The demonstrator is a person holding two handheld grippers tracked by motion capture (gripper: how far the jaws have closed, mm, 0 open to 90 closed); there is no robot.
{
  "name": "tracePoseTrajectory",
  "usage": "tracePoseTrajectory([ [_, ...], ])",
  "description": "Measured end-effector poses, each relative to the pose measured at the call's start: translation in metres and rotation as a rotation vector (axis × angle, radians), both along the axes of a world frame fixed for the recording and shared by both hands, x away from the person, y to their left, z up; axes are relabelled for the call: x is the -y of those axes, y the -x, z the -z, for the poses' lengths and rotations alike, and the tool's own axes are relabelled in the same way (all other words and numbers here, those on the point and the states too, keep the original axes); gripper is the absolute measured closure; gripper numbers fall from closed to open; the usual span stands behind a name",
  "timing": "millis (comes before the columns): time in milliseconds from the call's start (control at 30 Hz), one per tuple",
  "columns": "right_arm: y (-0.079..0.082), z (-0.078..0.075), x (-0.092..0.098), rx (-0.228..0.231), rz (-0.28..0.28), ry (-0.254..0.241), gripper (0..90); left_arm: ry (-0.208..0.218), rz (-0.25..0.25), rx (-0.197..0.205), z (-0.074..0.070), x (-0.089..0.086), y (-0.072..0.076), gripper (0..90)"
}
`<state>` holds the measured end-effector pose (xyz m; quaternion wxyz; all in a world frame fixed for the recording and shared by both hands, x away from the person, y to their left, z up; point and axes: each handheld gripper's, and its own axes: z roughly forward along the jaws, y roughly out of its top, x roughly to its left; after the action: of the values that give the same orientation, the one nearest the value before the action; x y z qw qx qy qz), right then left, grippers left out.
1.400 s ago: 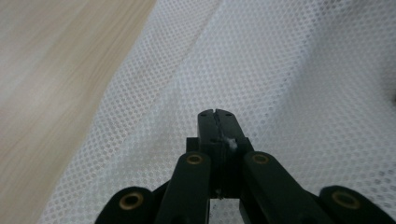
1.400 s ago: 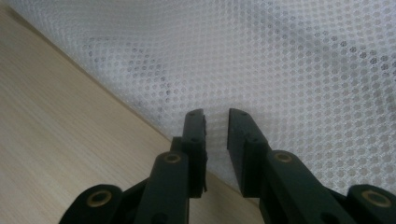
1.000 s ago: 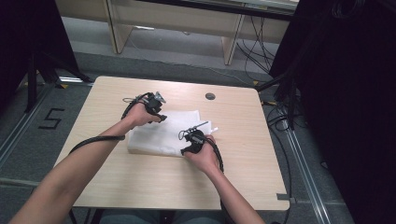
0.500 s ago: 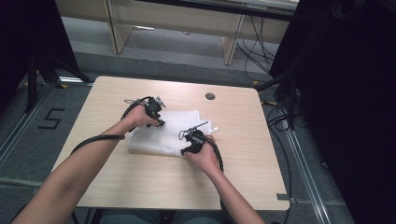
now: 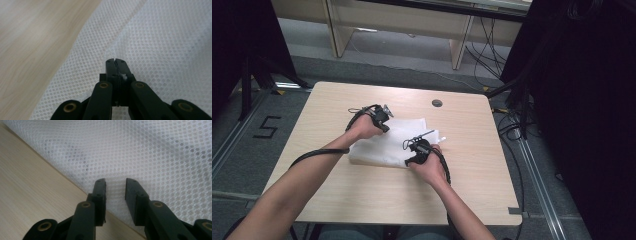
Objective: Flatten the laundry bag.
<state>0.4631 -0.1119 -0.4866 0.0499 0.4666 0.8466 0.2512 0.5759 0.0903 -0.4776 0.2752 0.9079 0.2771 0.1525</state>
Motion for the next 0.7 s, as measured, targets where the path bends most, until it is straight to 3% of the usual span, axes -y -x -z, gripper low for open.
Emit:
tracePoseTrajectory([
  [133, 0.0, -0.005, 0.002, 0.052, 0.01, -0.04, 70.4, 0.037, 0.016, 0.029, -0.019, -0.006, 0.004, 89.9],
  [233, 0.001, -0.01, 0.004, 0.061, 0.017, -0.049, 71.6, 0.066, 0.013, 0.05, -0.023, -0.007, 0.008, 89.9],
  [267, 0.002, -0.015, 0.008, 0.102, 0.006, -0.048, 73.1, 0.065, 0.024, 0.057, -0.027, -0.008, 0.01, 90.0],
  [333, 0.003, -0.018, 0.009, 0.095, 0.018, -0.053, 74.5, 0.081, 0.031, 0.072, -0.034, -0.01, 0.015, 90.0],
  [433, 0.004, -0.027, 0.023, 0.127, 0.022, -0.042, 79.3, 0.125, 0.041, 0.079, -0.044, -0.012, 0.025, 90.0],
  [500, 0.005, -0.031, 0.032, 0.13, 0.032, -0.039, 80.6, 0.156, 0.064, 0.112, -0.055, -0.015, 0.037, 90.0],
  [700, 0.008, -0.038, 0.052, 0.148, 0.08, -0.053, 80.9, 0.173, 0.129, 0.172, -0.071, -0.018, 0.064, 90.0],
])
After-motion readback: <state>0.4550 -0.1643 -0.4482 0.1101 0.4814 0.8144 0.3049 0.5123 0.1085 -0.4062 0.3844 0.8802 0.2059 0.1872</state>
